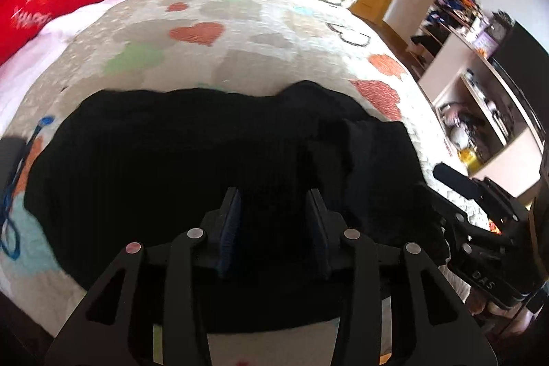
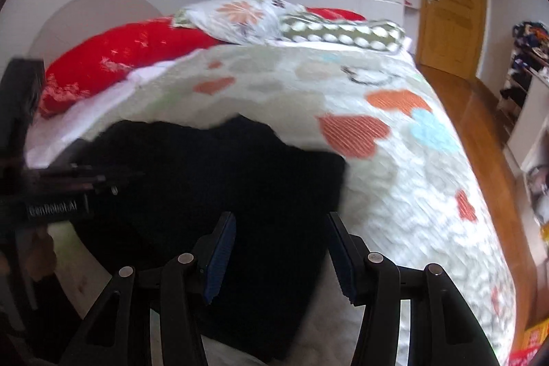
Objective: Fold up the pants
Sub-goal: 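Lower the folded pants onto the bedspread and open both grippers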
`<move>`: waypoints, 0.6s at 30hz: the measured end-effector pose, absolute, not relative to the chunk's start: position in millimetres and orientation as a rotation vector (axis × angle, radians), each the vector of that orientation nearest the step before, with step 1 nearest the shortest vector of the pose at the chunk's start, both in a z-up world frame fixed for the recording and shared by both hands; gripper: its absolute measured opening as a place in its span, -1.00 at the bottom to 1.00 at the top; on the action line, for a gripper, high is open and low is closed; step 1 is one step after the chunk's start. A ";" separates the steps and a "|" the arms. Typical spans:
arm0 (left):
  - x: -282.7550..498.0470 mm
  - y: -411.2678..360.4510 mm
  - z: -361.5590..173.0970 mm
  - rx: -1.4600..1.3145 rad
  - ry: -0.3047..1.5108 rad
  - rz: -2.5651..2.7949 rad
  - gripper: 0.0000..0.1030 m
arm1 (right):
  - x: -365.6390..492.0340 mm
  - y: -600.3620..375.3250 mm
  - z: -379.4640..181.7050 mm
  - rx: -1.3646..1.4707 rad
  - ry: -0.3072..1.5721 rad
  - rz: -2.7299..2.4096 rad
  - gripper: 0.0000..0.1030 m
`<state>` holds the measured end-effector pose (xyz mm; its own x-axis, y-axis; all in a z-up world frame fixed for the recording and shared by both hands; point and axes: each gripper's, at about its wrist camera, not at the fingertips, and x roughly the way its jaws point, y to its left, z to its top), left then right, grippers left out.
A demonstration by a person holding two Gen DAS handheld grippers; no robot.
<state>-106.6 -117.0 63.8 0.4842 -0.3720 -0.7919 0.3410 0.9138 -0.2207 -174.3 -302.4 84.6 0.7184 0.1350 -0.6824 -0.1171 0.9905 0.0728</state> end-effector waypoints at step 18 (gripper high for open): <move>-128.9 -60.7 63.9 -0.073 0.937 -0.290 -0.24 | -164.7 -252.0 59.6 -0.047 0.838 0.191 -0.15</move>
<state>-128.9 -60.7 63.9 0.5567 -0.2767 -0.7833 0.2140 0.9588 -0.1866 -164.7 -252.0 59.6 0.6530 0.1496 -0.7425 -0.1863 0.9819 0.0340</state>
